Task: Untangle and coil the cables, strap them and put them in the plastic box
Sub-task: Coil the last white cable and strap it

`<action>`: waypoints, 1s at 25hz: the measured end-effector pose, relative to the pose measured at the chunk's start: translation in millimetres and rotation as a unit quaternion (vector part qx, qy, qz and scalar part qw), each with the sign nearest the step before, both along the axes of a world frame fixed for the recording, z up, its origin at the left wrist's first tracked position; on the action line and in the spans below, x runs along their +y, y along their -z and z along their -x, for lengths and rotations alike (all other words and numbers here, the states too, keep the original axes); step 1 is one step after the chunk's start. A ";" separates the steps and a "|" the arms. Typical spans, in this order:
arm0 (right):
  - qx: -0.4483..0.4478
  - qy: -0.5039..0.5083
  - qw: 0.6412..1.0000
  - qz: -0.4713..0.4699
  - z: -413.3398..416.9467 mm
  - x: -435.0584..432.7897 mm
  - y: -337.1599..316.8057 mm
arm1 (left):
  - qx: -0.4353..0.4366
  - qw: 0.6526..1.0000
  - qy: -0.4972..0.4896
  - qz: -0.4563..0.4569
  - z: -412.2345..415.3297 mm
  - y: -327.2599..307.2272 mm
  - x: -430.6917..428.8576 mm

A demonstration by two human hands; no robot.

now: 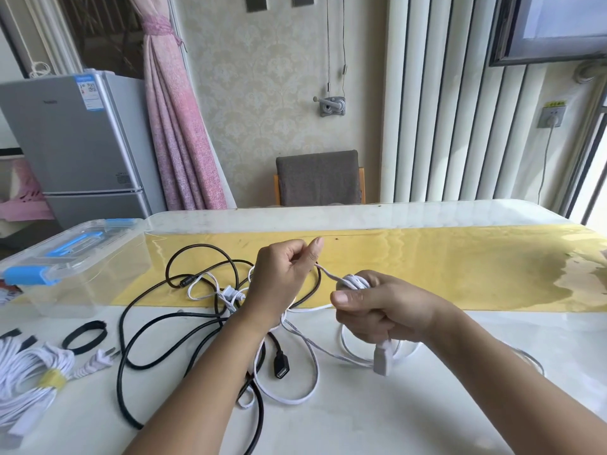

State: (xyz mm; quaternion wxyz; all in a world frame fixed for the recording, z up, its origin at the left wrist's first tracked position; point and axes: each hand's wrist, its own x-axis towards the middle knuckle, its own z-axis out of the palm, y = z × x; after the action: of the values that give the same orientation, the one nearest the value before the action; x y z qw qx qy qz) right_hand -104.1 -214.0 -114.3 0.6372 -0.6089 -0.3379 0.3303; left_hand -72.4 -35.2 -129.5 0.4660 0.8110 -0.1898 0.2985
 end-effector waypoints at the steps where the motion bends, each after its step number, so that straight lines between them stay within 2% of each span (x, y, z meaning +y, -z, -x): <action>1: 0.030 -0.050 0.998 -0.035 1.7 2.6 -0.6 | 0.014 1.000 0.000 -0.015 -1.8 2.6 0.8; 4: 0.078 -0.191 0.965 -0.163 5.7 9.9 -8.1 | 0.052 0.997 0.002 -0.057 0.2 8.4 -5.0; 6: 0.121 -0.225 0.934 -0.250 7.0 13.2 -15.3 | 0.068 0.993 0.013 -0.095 1.3 13.3 -13.1; 10: 0.195 -0.152 0.890 -0.383 -2.7 4.5 -21.7 | 0.128 0.977 0.063 -0.157 6.4 19.2 -28.9; 13: 0.198 -0.077 0.889 -0.405 -19.2 -16.9 -21.9 | 0.173 0.963 0.102 -0.179 14.2 18.6 -38.0; 16: 0.202 0.007 0.891 -0.407 -24.9 -29.9 -26.7 | 0.163 0.962 0.124 -0.183 24.7 16.6 -47.4; 17: 0.179 0.079 0.901 -0.388 -24.0 -30.9 -27.5 | 0.151 0.962 0.130 -0.189 29.2 15.9 -50.8; 18: 0.135 0.192 0.909 -0.343 -21.3 -31.8 -28.6 | 0.139 0.961 0.135 -0.196 33.0 15.7 -53.9; 20: -0.013 0.381 0.901 -0.208 -15.0 -32.2 -29.2 | 0.126 0.958 0.145 -0.210 37.6 15.1 -58.9; 22: -0.136 0.438 0.884 -0.095 -12.5 -27.5 -25.6 | 0.119 0.955 0.150 -0.227 39.1 14.3 -59.7; 23: -0.214 0.452 0.865 -0.027 -13.5 -25.1 -20.4 | 0.111 0.954 0.151 -0.232 39.8 13.7 -59.6; 25: -0.394 0.464 0.784 0.122 -15.3 -19.7 -8.5 | 0.080 0.957 0.155 -0.229 41.2 13.6 -58.2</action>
State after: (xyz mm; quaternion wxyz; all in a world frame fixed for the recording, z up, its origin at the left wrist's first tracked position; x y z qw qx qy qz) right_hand -88.7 -233.7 -105.7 0.4458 -0.8418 -0.1929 -0.2354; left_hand -113.6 -93.4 -143.1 0.3219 0.8778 -0.3389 0.1047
